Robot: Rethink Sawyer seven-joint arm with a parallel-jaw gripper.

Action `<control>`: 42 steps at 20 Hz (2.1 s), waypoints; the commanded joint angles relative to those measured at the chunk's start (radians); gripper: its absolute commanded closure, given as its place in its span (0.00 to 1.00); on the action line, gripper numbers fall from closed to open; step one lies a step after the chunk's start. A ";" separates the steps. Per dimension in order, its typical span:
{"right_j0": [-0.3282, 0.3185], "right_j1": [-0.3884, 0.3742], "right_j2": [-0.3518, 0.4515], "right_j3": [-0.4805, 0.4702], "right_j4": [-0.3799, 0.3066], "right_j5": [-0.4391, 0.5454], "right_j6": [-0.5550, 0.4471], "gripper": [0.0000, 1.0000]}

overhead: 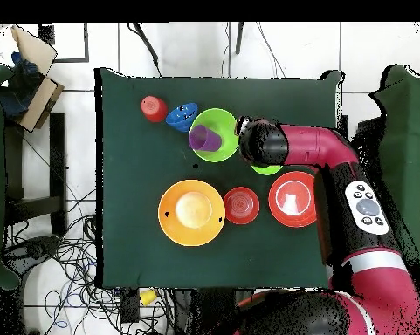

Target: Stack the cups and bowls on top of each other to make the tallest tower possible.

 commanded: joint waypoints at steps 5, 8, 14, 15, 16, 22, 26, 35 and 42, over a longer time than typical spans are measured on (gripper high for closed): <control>0.029 0.001 -0.087 0.049 -0.046 -0.048 0.038 0.00; 0.001 0.015 -0.072 0.092 -0.024 -0.076 0.044 0.00; -0.004 0.027 -0.093 0.184 0.024 -0.125 0.132 0.00; -0.004 0.026 -0.101 0.197 0.036 -0.123 0.147 0.00; -0.003 0.025 -0.108 0.211 0.049 -0.121 0.161 0.00; 0.019 0.044 -0.184 0.271 0.102 -0.240 0.259 0.00; 0.028 0.079 -0.218 0.250 0.113 -0.308 0.248 0.00; 0.040 0.117 -0.272 0.195 0.117 -0.354 0.182 0.00; -0.010 0.113 -0.211 0.163 0.096 -0.304 0.088 0.00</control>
